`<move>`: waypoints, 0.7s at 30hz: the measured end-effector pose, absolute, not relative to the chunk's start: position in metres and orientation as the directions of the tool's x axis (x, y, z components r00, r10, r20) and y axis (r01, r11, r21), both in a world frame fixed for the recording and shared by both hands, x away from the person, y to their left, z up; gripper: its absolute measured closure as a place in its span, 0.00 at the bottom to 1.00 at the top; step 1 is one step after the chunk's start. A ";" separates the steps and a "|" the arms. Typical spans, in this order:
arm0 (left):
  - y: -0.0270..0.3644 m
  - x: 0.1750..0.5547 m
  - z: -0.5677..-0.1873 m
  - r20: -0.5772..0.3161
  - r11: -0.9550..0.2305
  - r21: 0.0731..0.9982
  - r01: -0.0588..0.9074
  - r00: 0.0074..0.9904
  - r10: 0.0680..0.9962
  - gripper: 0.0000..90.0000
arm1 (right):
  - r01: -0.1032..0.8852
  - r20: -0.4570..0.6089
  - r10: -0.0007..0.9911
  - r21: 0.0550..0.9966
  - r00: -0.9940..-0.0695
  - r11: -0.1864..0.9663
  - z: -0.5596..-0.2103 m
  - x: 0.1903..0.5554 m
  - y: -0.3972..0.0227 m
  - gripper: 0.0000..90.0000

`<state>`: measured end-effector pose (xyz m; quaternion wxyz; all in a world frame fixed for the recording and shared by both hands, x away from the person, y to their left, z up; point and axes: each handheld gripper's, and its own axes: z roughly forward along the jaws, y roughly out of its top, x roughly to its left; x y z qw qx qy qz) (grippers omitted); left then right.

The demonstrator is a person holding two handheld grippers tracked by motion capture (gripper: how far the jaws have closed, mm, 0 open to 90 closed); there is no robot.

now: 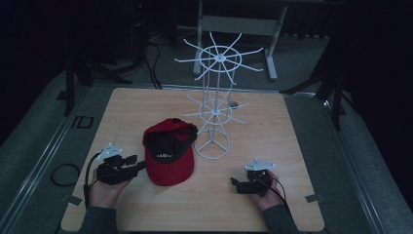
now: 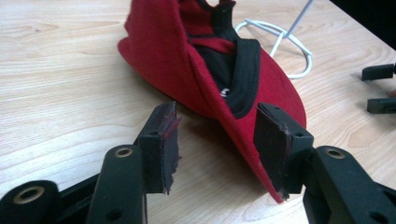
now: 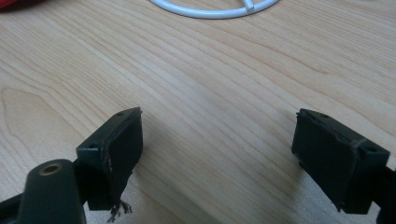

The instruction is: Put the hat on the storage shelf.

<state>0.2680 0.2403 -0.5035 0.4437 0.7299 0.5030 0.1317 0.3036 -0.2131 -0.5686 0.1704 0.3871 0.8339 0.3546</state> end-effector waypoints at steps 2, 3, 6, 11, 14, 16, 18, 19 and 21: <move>0.237 0.270 -0.505 -0.260 -0.109 0.774 0.623 0.470 0.844 0.60 | 0.525 -0.010 0.767 0.723 -0.642 0.449 -0.569 0.304 -0.213 0.18; 0.236 0.270 -0.507 -0.260 -0.115 0.771 0.626 0.475 0.840 0.61 | 0.525 -0.010 0.767 0.723 -0.642 0.449 -0.569 0.304 -0.213 0.18; 0.232 0.274 -0.511 -0.266 -0.126 0.760 0.638 0.482 0.835 0.60 | 0.525 -0.010 0.767 0.723 -0.642 0.449 -0.569 0.304 -0.213 0.18; 0.227 0.279 -0.520 -0.263 -0.147 0.737 0.660 0.480 0.837 0.55 | 0.525 -0.010 0.767 0.723 -0.642 0.449 -0.569 0.304 -0.213 0.18; 0.226 0.281 -0.525 -0.282 -0.151 0.724 0.673 0.488 0.826 0.54 | 0.525 -0.010 0.767 0.723 -0.642 0.449 -0.569 0.304 -0.213 0.18; 0.225 0.283 -0.528 -0.291 -0.157 0.715 0.681 0.495 0.819 0.54 | 0.525 -0.010 0.767 0.723 -0.642 0.449 -0.569 0.304 -0.213 0.18; 0.223 0.284 -0.530 -0.306 -0.161 0.706 0.690 0.501 0.810 0.54 | 0.525 -0.010 0.767 0.723 -0.642 0.449 -0.569 0.304 -0.213 0.18; 0.222 0.285 -0.532 -0.313 -0.161 0.701 0.695 0.503 0.806 0.54 | 0.525 -0.010 0.767 0.723 -0.642 0.449 -0.569 0.304 -0.213 0.18; 0.219 0.286 -0.534 -0.316 -0.173 0.692 0.701 0.510 0.800 0.55 | 0.525 -0.010 0.766 0.723 -0.642 0.449 -0.569 0.304 -0.213 0.18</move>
